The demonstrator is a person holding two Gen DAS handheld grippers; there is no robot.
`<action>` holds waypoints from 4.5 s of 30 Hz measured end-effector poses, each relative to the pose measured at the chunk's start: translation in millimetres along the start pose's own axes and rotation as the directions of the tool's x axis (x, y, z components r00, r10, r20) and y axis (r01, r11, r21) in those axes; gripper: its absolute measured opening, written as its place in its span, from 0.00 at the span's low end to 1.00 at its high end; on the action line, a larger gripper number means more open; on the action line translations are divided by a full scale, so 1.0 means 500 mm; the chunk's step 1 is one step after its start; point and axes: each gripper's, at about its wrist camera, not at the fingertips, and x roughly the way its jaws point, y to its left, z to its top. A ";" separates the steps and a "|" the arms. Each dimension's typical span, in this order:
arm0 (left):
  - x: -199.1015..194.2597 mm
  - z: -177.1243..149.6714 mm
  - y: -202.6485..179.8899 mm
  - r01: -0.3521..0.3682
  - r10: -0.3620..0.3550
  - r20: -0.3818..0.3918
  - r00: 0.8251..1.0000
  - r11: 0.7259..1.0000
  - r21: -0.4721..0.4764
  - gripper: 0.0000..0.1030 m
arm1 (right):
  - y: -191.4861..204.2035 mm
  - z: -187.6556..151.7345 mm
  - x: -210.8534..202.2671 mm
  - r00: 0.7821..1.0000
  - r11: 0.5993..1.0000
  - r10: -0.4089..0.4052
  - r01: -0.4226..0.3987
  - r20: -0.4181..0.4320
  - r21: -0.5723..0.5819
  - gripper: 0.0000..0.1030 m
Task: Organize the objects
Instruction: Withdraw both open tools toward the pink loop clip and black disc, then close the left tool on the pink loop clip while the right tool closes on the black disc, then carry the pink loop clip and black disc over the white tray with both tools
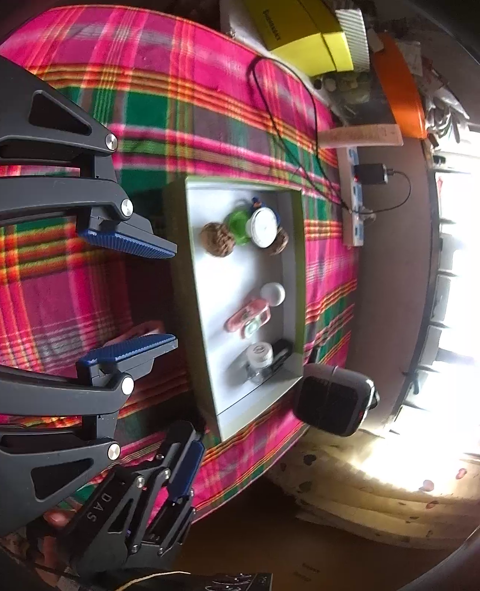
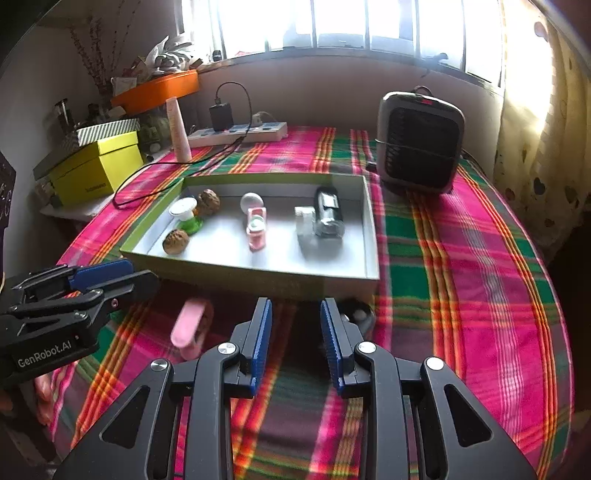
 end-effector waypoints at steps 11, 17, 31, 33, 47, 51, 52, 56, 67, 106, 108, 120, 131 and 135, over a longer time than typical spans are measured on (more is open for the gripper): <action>0.035 -0.025 -0.035 0.030 -0.028 -0.071 0.997 0.999 0.023 0.45 | -0.049 -0.024 0.006 0.999 0.999 -0.019 0.020 -0.034 0.048 0.28; 0.045 -0.028 -0.041 0.042 -0.040 -0.083 0.996 0.999 0.024 0.49 | -0.054 -0.026 0.018 0.999 0.998 0.003 0.000 -0.052 0.058 0.57; 0.063 -0.036 -0.052 0.047 -0.042 -0.109 0.993 0.998 0.042 0.51 | -0.072 -0.017 0.048 0.997 0.996 -0.025 0.031 -0.080 0.082 0.57; 0.066 -0.037 -0.056 0.039 -0.033 -0.109 0.993 0.998 0.055 0.51 | -0.075 -0.014 0.052 0.996 0.995 -0.028 0.035 -0.080 0.091 0.57; 0.080 -0.030 -0.064 0.006 0.001 -0.085 0.996 0.997 0.078 0.51 | -0.076 -0.012 0.067 0.995 0.994 -0.044 0.052 -0.089 0.093 0.57; 0.081 -0.030 -0.069 -0.010 0.017 -0.081 0.997 0.996 0.088 0.50 | -0.076 -0.012 0.065 0.995 0.994 -0.043 0.051 -0.087 0.095 0.51; 0.081 -0.030 -0.069 -0.012 0.019 -0.080 0.997 0.996 0.089 0.50 | -0.077 -0.013 0.065 0.995 0.994 -0.044 0.052 -0.086 0.096 0.48; 0.080 -0.028 -0.065 -0.032 0.038 -0.076 0.996 0.996 0.081 0.40 | -0.075 -0.014 0.061 0.995 0.995 -0.044 0.052 -0.085 0.090 0.41; 0.079 -0.027 -0.052 -0.066 0.071 -0.065 0.995 0.995 0.076 0.21 | -0.067 -0.017 0.059 0.996 0.996 -0.042 0.048 -0.084 0.075 0.30; 0.049 -0.013 -0.041 -0.017 0.019 -0.036 0.999 0.999 0.048 0.21 | -0.065 -0.003 0.021 0.999 0.996 -0.031 0.033 -0.030 0.086 0.27; 0.043 -0.007 -0.038 -0.015 0.016 -0.028 0.999 0.999 0.043 0.21 | -0.061 0.003 0.014 0.999 0.996 -0.027 0.029 -0.017 0.081 0.27; 0.037 0.058 -0.002 -0.018 0.018 0.010 1.000 1.000 0.024 0.21 | -0.049 0.060 0.025 1.000 0.999 -0.015 0.015 0.007 0.052 0.27; 0.083 0.115 0.039 -0.032 0.032 0.001 0.999 0.999 0.000 0.21 | -0.044 0.101 0.088 1.000 1.000 -0.006 0.007 -0.030 0.030 0.27; 0.104 0.128 0.043 -0.039 0.039 -0.007 0.999 0.999 0.003 0.21 | -0.043 0.109 0.110 0.999 1.000 0.001 0.000 -0.045 0.029 0.27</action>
